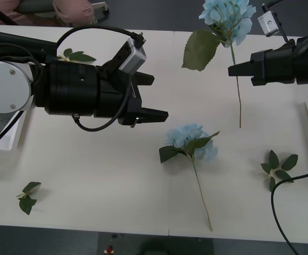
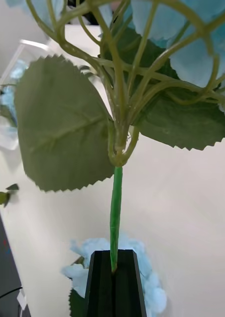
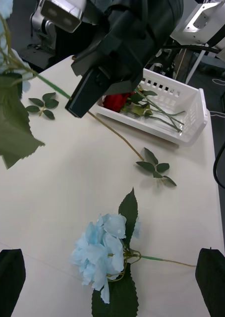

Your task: Put the red flowers into the right box and the blue flowers into the left box

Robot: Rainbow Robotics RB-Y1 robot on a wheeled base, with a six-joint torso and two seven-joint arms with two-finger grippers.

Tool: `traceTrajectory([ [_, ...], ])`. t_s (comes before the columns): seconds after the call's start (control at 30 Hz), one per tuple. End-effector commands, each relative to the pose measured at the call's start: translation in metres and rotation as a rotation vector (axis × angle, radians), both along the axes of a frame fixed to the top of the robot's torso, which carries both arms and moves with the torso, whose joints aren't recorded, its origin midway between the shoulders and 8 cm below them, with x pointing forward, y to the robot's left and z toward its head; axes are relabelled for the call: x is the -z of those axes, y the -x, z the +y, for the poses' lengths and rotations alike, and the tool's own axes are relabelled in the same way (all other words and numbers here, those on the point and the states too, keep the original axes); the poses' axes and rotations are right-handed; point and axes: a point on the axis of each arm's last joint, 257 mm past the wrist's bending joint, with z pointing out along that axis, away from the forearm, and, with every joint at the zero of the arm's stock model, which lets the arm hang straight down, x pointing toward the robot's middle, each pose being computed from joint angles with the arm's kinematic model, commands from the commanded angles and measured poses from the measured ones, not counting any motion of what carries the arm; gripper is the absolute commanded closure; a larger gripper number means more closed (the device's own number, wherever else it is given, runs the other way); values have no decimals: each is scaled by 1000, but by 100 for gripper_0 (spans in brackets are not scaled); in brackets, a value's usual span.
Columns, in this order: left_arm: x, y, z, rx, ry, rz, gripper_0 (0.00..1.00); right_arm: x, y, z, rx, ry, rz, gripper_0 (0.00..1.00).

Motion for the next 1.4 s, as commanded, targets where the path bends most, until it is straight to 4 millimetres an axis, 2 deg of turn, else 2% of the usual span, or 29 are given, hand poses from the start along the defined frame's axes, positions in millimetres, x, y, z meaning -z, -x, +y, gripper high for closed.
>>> traceTrajectory([
  [0.03, -12, 0, 2, 11, -5, -48, 0, -40, 14, 15, -79, -73, -56, 100],
  [0.2, -12, 0, 2, 11, -5, -48, 0, -69, 35, 34, -145, -235, -8, 100],
  [0.4, -12, 0, 2, 11, -5, -48, 0, -109, 52, 68, -237, -434, 4, 100],
  [0.67, -12, 0, 2, 11, -5, -48, 0, -138, 61, 112, -305, -604, 28, 100],
  [0.7, 36, 7, 7, -10, -11, 72, 0, -140, 61, 115, -306, -614, 32, 100],
  [0.73, 36, 9, 7, -10, -3, 78, 0, -143, 60, 122, -308, -631, 32, 100],
  [0.93, 10, 17, -4, -11, 197, 190, 0, -149, 56, 143, -304, -671, 44, 100],
  [1.2, -34, 26, -1, 11, 276, 378, 0, -148, 57, 145, -306, -674, 54, 100],
  [1.33, -50, 21, -7, 0, 289, 416, 0, -148, 57, 145, -306, -674, 54, 100],
  [1.4, -55, 9, -12, -23, 279, 429, 0, -148, 57, 145, -306, -674, 54, 100],
])
